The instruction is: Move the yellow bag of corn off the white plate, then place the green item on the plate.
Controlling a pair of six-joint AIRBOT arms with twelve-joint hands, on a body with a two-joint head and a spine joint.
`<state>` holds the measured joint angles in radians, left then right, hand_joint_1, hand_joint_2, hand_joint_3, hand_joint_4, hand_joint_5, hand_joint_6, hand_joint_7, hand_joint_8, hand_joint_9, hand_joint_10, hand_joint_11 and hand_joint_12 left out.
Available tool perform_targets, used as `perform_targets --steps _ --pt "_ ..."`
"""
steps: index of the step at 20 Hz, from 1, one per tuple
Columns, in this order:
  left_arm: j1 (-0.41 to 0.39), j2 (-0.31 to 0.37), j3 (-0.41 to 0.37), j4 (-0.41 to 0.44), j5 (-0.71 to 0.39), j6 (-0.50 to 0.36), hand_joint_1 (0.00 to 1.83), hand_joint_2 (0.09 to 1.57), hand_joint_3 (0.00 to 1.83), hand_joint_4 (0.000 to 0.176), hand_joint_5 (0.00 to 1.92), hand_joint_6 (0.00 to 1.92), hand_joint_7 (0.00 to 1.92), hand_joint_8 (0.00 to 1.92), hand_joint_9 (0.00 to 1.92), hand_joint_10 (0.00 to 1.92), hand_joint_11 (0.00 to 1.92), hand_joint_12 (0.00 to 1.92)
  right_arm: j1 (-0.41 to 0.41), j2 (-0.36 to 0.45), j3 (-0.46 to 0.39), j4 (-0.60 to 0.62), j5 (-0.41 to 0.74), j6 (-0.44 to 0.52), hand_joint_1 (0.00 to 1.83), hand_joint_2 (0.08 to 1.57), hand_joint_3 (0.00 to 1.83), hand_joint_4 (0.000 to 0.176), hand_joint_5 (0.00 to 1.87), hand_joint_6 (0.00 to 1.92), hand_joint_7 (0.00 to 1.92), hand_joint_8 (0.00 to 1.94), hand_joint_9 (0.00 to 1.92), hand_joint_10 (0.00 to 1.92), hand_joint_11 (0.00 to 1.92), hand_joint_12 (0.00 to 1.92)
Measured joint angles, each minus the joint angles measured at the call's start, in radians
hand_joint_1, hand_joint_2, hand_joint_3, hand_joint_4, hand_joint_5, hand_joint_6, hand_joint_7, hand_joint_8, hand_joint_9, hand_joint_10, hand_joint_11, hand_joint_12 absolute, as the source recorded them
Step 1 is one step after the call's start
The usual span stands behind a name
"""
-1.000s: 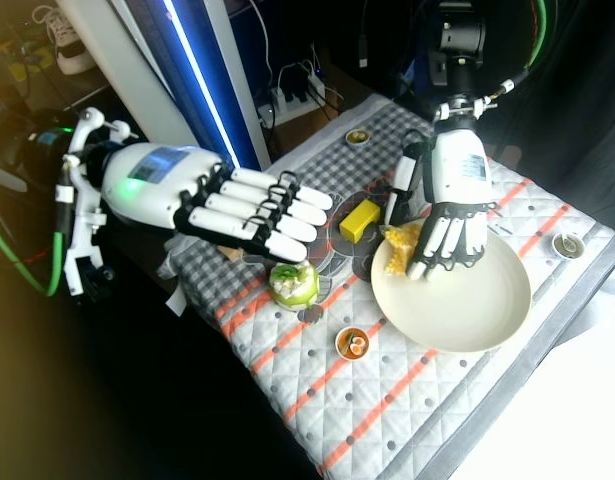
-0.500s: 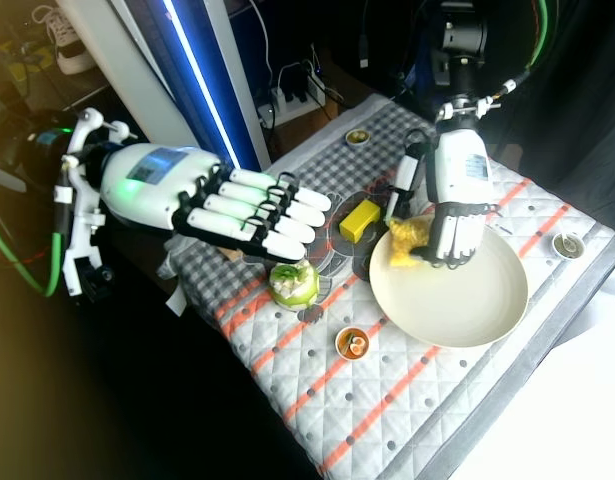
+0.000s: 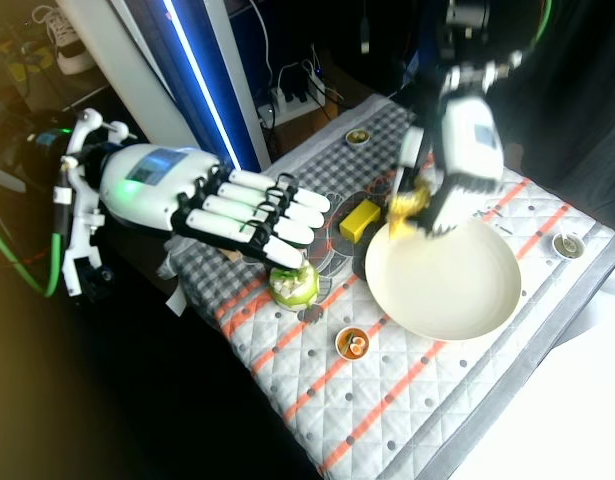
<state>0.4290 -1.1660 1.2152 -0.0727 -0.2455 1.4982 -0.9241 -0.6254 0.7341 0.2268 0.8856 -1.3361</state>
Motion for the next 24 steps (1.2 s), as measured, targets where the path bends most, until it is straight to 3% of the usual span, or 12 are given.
perform_targets --steps 3,6,10,11,13,14,16,18,21,22,23,24 --pt "0.051 0.102 -0.093 0.113 -0.127 -0.172 1.09 1.30 0.06 0.019 0.59 1.59 0.62 1.66 0.62 1.92 0.75 1.92 -0.003 0.000 0.000 -0.001 -0.001 0.003 0.41 1.36 0.00 0.000 0.00 0.00 0.00 0.00 0.01 0.00 0.00 0.25" --pt "0.169 0.201 -0.170 0.193 -0.239 -0.345 1.09 1.16 0.39 0.000 0.54 1.66 0.66 1.70 0.80 1.92 0.93 1.92 -0.006 0.000 0.000 0.002 0.000 0.014 0.44 1.34 0.00 0.000 0.00 0.00 0.03 0.00 0.06 0.01 0.00 0.38" --pt "0.351 0.278 -0.256 0.167 -0.377 -0.401 1.04 1.38 0.02 0.001 0.45 1.73 0.58 1.70 0.40 1.87 0.53 1.92 -0.010 -0.011 0.000 0.006 -0.002 0.022 0.40 1.34 0.00 0.017 0.00 0.00 0.05 0.00 0.09 0.01 0.00 0.55" --pt "0.371 0.278 -0.266 0.159 -0.392 -0.404 0.85 1.34 0.00 0.000 0.13 1.24 0.18 1.15 0.08 1.42 0.11 1.81 -0.010 -0.013 0.000 0.006 -0.001 0.023 0.36 1.34 0.00 0.008 0.01 0.00 0.05 0.00 0.09 0.01 0.00 0.61" --pt "0.415 0.278 -0.280 0.142 -0.414 -0.406 0.74 1.22 0.00 0.000 0.09 0.08 0.02 0.05 0.00 0.11 0.00 1.05 -0.010 -0.015 0.000 0.009 -0.008 0.023 0.32 1.33 0.00 0.000 0.02 0.00 0.04 0.00 0.07 0.02 0.00 0.60" --pt "0.418 0.281 -0.280 0.132 -0.424 -0.407 0.74 1.22 0.00 0.000 0.09 0.08 0.02 0.05 0.00 0.11 0.00 1.05 -0.014 -0.015 0.000 0.009 -0.006 0.024 0.32 1.33 0.00 0.000 0.02 0.00 0.04 0.00 0.07 0.02 0.00 0.60" --pt "0.428 0.307 -0.295 0.123 -0.455 -0.408 0.69 1.18 0.00 0.020 0.07 0.01 0.00 0.00 0.00 0.00 0.00 0.06 -0.023 -0.015 0.000 0.010 -0.008 0.039 0.35 1.32 0.00 0.000 0.02 0.00 0.04 0.00 0.06 0.01 0.00 0.42" --pt "0.454 0.337 -0.315 0.121 -0.492 -0.408 0.68 1.18 0.00 0.010 0.10 0.02 0.00 0.00 0.00 0.00 0.00 0.00 -0.037 -0.017 0.002 0.006 -0.008 0.080 0.43 1.27 0.00 0.013 0.00 0.00 0.02 0.00 0.06 0.00 0.00 0.61" --pt "0.494 0.368 -0.330 0.069 -0.582 -0.408 0.65 1.21 0.01 0.002 0.07 0.01 0.00 0.00 0.00 0.00 0.00 0.00 -0.078 -0.051 0.054 -0.018 -0.008 0.227 0.46 1.25 0.00 0.026 0.00 0.00 0.03 0.00 0.07 0.01 0.00 0.70" --pt "0.499 0.372 -0.329 0.034 -0.632 -0.408 0.61 1.30 0.02 0.000 0.11 0.02 0.02 0.01 0.04 0.02 0.03 0.70 -0.094 -0.061 0.071 -0.014 -0.018 0.260 0.62 1.20 0.00 0.046 0.00 0.00 0.17 0.04 0.21 0.07 0.00 1.25" --pt "0.499 0.373 -0.323 0.014 -0.673 -0.408 0.61 1.30 0.02 0.000 0.11 0.02 0.02 0.01 0.04 0.02 0.03 0.70 -0.097 -0.076 0.087 -0.010 -0.031 0.268 0.62 1.20 0.00 0.046 0.00 0.00 0.17 0.04 0.21 0.07 0.00 1.25" --pt "0.499 0.373 -0.317 -0.010 -0.722 -0.407 0.67 1.30 0.00 0.000 0.15 0.01 0.08 0.01 0.10 0.04 0.00 1.17 -0.097 -0.097 0.109 -0.002 -0.050 0.276 0.65 1.17 0.00 0.000 0.03 0.01 0.13 0.01 0.18 0.06 0.00 1.24"
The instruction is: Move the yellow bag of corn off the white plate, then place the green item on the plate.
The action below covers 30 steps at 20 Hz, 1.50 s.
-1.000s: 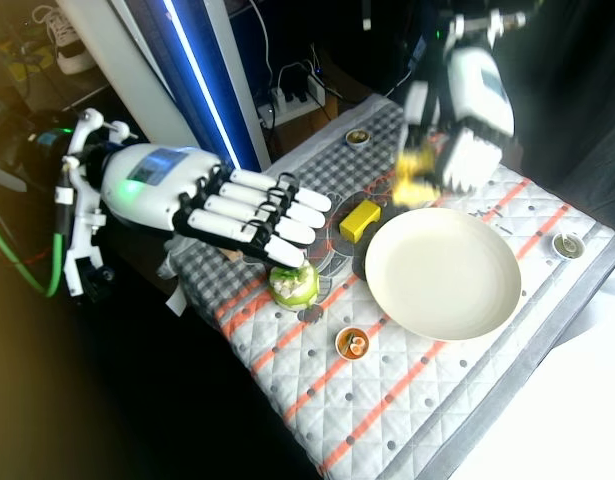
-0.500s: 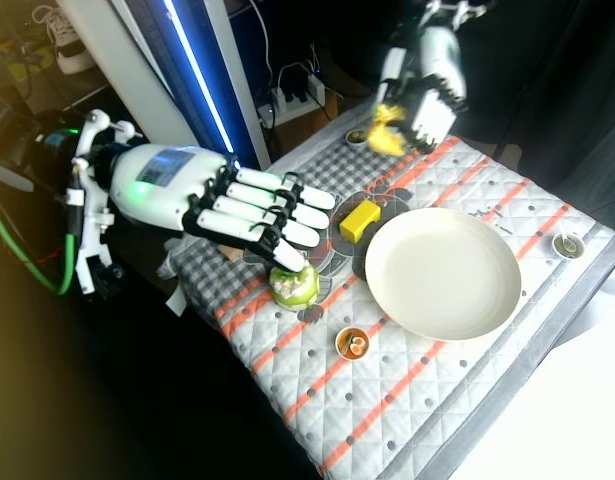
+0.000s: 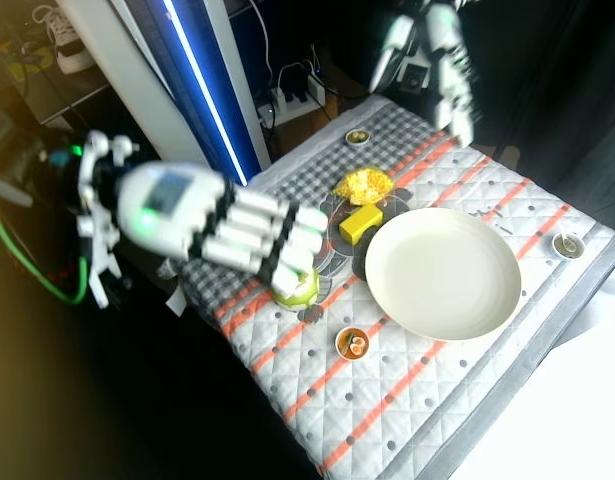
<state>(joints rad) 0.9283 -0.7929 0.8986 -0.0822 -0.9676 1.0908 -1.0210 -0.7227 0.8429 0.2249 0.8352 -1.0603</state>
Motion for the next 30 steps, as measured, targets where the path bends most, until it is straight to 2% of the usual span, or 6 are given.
perform_targets --steps 7,8,11,24,28,30 --pt "0.012 -0.003 0.009 -0.034 -0.103 0.000 0.70 1.33 0.00 0.000 0.15 0.00 0.07 0.00 0.07 0.05 0.00 1.46 0.084 -0.164 0.148 0.022 -0.225 0.004 0.94 1.15 0.00 0.000 0.24 0.05 0.35 0.06 0.32 0.68 0.13 1.54" --pt "0.012 -0.003 0.009 -0.035 -0.105 0.000 0.65 1.34 0.01 0.000 0.14 0.00 0.08 0.01 0.07 0.05 0.00 1.45 0.084 -0.164 0.147 0.017 -0.232 0.006 1.09 1.26 0.00 0.000 0.50 1.24 0.68 1.12 0.54 1.07 0.43 1.61" --pt "0.017 -0.003 0.009 -0.042 -0.121 0.000 0.70 1.32 0.00 0.000 0.17 0.01 0.10 0.01 0.08 0.07 0.00 1.40 0.125 -0.126 0.108 -0.040 -0.237 0.007 1.11 1.27 0.01 0.000 0.67 1.43 0.94 1.75 1.17 1.86 1.26 1.92" --pt "0.049 -0.053 0.023 -0.076 -0.158 -0.027 0.55 1.34 0.00 0.000 0.21 0.00 0.11 0.00 0.10 0.09 0.00 1.40 0.517 -0.405 0.358 -0.211 -0.419 0.009 1.17 1.30 0.00 0.000 0.63 1.27 0.69 1.79 0.98 1.92 1.05 1.92" --pt "0.048 -0.059 0.031 -0.091 -0.173 -0.029 0.71 1.35 0.00 0.000 0.15 0.00 0.04 0.00 0.00 0.00 0.00 0.76 0.531 -0.535 0.491 -0.155 -0.543 0.010 1.13 1.29 0.00 0.000 0.59 1.52 0.73 1.45 0.56 1.40 0.49 1.82" --pt "0.048 -0.067 0.037 -0.083 -0.168 -0.040 0.76 1.34 0.00 0.000 0.16 0.00 0.06 0.01 0.02 0.01 0.00 0.60 0.530 -0.551 0.521 -0.129 -0.580 0.010 1.04 1.17 0.00 0.000 0.21 0.47 0.28 0.36 0.14 0.90 0.05 1.66"
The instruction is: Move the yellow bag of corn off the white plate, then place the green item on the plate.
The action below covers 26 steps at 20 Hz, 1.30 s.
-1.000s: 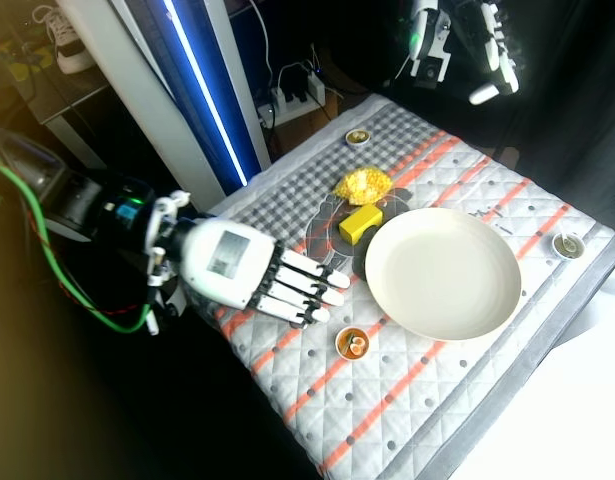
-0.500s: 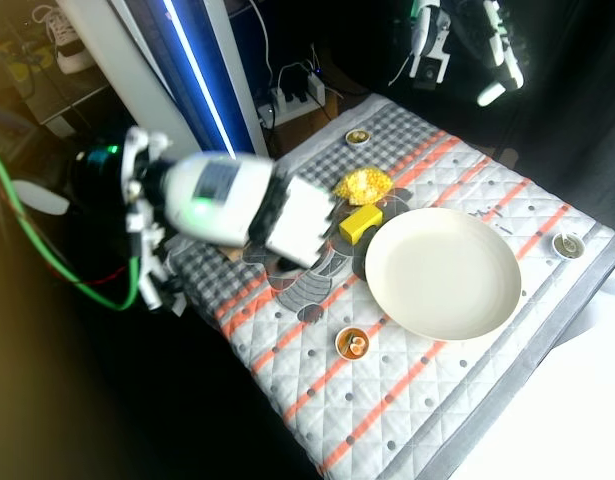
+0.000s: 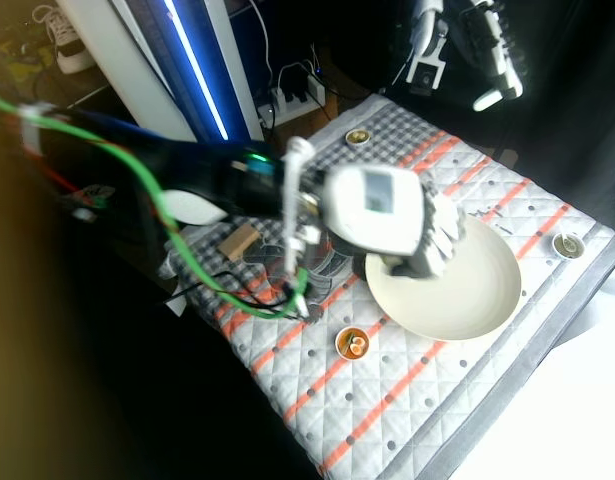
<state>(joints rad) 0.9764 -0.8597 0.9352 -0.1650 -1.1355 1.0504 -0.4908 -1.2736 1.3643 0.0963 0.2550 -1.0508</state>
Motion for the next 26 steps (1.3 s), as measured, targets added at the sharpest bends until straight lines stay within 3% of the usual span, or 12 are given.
perform_targets --steps 2,5,7,8,9,11,12,13,14,16,18,26 --pt "0.000 -0.006 0.005 0.000 -0.003 -0.020 0.78 1.32 0.00 0.000 0.16 0.00 0.05 0.00 0.02 0.00 0.00 0.45 0.000 0.003 0.005 0.019 -0.010 0.000 0.80 1.10 0.00 0.094 0.01 0.03 0.02 0.02 0.01 0.08 0.00 1.01" --pt "0.000 -0.006 0.005 -0.002 -0.011 -0.021 0.79 1.31 0.00 0.000 0.15 0.00 0.05 0.00 0.01 0.00 0.00 0.39 0.000 0.013 -0.027 0.027 0.002 -0.001 0.54 1.11 0.00 0.046 0.00 0.00 0.00 0.00 0.00 0.00 0.00 0.51" --pt "0.000 -0.006 0.005 -0.005 -0.017 -0.021 0.83 1.31 0.00 0.000 0.17 0.00 0.10 0.01 0.05 0.02 0.00 0.54 0.000 0.041 -0.073 0.023 0.016 -0.001 0.52 1.12 0.00 0.045 0.00 0.00 0.00 0.00 0.00 0.00 0.00 0.71" --pt "0.000 -0.006 0.005 -0.010 -0.023 -0.021 0.82 1.31 0.00 0.000 0.17 0.00 0.09 0.00 0.05 0.01 0.00 0.53 0.000 0.078 -0.114 0.019 0.038 0.000 0.53 1.13 0.01 0.012 0.00 0.00 0.00 0.00 0.00 0.00 0.00 0.74" --pt "0.000 -0.006 0.005 -0.015 -0.030 -0.021 0.78 1.31 0.00 0.000 0.16 0.00 0.09 0.00 0.06 0.01 0.00 0.69 0.000 0.125 -0.148 0.019 0.068 0.000 0.50 1.15 0.00 0.049 0.00 0.00 0.00 0.00 0.00 0.00 0.00 0.63" --pt "0.000 -0.006 0.010 -0.039 -0.046 -0.021 0.71 1.29 0.00 0.010 0.14 0.00 0.07 0.00 0.04 0.01 0.00 0.89 -0.031 0.274 -0.256 0.029 0.224 -0.003 0.44 1.16 0.00 0.000 0.00 0.00 0.00 0.00 0.00 0.00 0.00 0.07" --pt "0.000 -0.006 0.015 -0.045 -0.053 -0.021 0.74 1.30 0.00 0.000 0.15 0.00 0.08 0.00 0.04 0.00 0.00 0.85 -0.043 0.312 -0.286 0.039 0.271 -0.004 0.42 1.17 0.00 0.042 0.00 0.00 0.00 0.00 0.00 0.00 0.01 0.02" --pt "0.000 -0.006 0.016 -0.068 -0.075 -0.022 0.74 1.29 0.00 0.000 0.16 0.00 0.07 0.01 0.03 0.00 0.00 0.75 -0.071 0.369 -0.338 0.039 0.358 -0.003 0.28 1.15 0.02 0.087 0.00 0.00 0.00 0.00 0.00 0.00 0.00 0.42" --pt "0.000 -0.006 0.016 -0.077 -0.084 -0.022 0.73 1.29 0.00 0.000 0.16 0.00 0.05 0.01 0.01 0.00 0.00 0.50 -0.089 0.395 -0.363 0.039 0.404 -0.004 0.26 1.12 0.00 0.082 0.00 0.00 0.00 0.00 0.03 0.01 0.00 0.80" --pt "0.000 -0.006 0.016 -0.063 -0.121 -0.023 0.80 1.30 0.00 0.011 0.07 0.00 0.00 0.00 0.00 0.00 0.00 0.02 -0.173 0.478 -0.453 0.039 0.594 -0.003 0.31 1.15 0.00 0.079 0.00 0.00 0.00 0.00 0.00 0.00 0.00 0.30" --pt "-0.002 0.003 0.011 -0.071 -0.138 -0.023 0.70 1.29 0.00 0.047 0.01 0.00 0.00 0.00 0.00 0.00 0.00 0.00 -0.216 0.521 -0.499 0.033 0.682 -0.001 0.43 1.21 0.01 0.085 0.00 0.00 0.00 0.00 0.00 0.00 0.00 0.02" --pt "0.034 0.040 -0.014 -0.127 -0.298 -0.025 0.69 1.29 0.00 0.051 0.00 0.00 0.00 0.00 0.00 0.00 0.00 0.00 -0.496 0.614 -0.614 0.129 1.052 -0.001 0.43 1.21 0.01 0.091 0.00 0.00 0.00 0.00 0.00 0.00 0.00 0.00"
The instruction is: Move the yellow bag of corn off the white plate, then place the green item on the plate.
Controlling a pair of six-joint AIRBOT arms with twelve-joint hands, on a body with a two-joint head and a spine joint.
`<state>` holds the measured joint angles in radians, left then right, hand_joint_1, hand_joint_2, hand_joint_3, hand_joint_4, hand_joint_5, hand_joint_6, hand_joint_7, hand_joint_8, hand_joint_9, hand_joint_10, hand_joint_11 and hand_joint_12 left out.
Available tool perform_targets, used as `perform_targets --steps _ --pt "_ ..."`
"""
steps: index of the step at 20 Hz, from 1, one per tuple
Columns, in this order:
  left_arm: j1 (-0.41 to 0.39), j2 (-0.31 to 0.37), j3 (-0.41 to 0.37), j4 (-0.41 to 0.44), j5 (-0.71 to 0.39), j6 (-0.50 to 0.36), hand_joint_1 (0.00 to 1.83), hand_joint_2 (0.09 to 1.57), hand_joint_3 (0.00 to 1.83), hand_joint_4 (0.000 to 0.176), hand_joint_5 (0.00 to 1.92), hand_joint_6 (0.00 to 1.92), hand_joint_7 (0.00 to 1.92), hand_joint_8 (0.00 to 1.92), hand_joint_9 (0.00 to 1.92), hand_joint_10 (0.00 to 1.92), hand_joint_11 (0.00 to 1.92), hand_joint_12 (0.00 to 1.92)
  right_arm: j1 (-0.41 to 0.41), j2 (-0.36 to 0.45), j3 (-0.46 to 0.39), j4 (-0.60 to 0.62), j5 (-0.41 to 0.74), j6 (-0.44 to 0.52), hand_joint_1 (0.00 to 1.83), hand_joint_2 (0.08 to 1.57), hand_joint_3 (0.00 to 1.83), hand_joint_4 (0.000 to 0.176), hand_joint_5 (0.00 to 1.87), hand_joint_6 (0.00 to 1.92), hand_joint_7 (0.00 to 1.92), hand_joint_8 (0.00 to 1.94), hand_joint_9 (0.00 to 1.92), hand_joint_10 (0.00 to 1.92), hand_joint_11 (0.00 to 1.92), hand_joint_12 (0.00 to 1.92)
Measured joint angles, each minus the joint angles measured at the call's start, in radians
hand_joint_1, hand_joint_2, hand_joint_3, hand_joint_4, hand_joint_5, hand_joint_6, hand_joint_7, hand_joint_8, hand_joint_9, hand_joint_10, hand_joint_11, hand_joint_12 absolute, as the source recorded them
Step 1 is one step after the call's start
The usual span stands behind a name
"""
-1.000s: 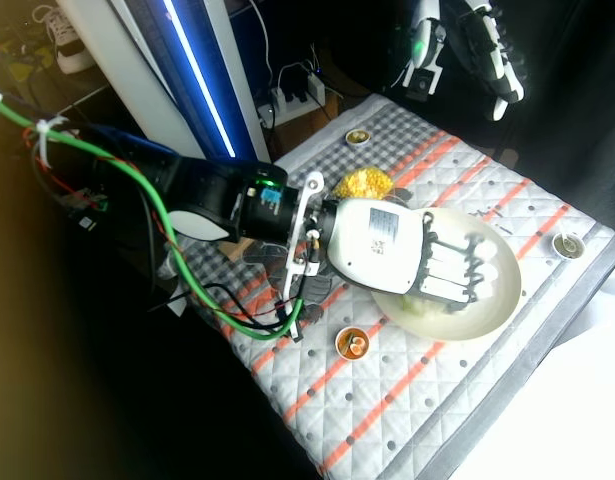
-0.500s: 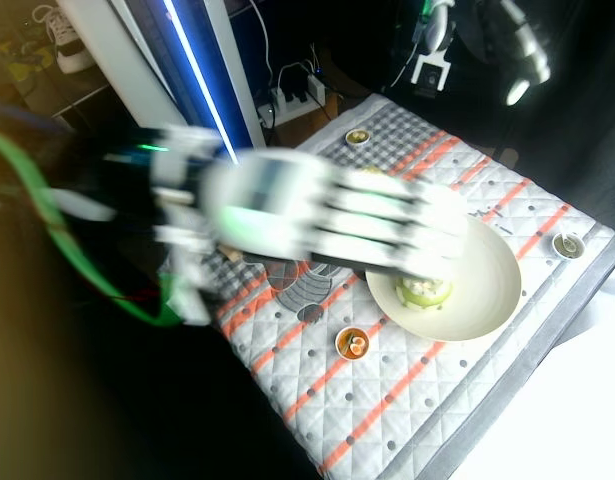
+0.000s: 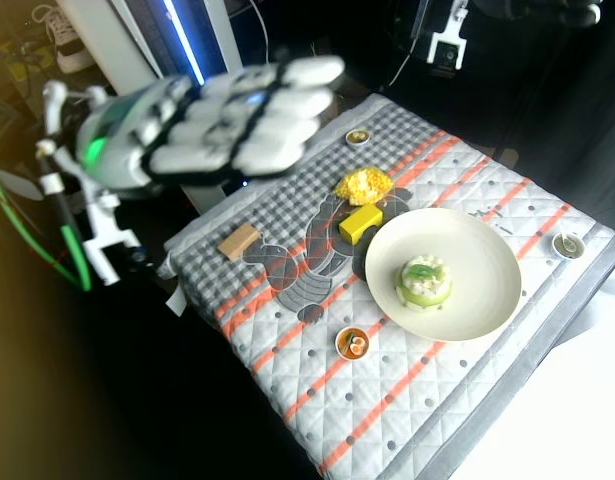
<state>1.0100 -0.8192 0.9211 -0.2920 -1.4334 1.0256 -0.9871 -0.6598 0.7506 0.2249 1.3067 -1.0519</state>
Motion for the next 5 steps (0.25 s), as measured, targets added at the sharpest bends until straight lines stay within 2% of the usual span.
perform_targets --steps 3,5 --pt "0.014 0.006 -0.012 -0.011 -0.050 -0.003 0.69 1.29 0.00 0.051 0.00 0.00 0.00 0.00 0.00 0.00 0.00 0.00 -0.121 0.026 -0.030 0.083 0.173 0.000 0.43 1.21 0.01 0.091 0.00 0.00 0.00 0.00 0.00 0.00 0.00 0.00" --pt "0.017 0.010 -0.012 -0.009 -0.098 -0.003 0.69 1.29 0.00 0.051 0.00 0.00 0.00 0.00 0.00 0.00 0.00 0.00 -0.166 0.045 -0.034 0.135 0.284 0.014 0.43 1.21 0.01 0.091 0.00 0.00 0.00 0.00 0.00 0.00 0.00 0.00"
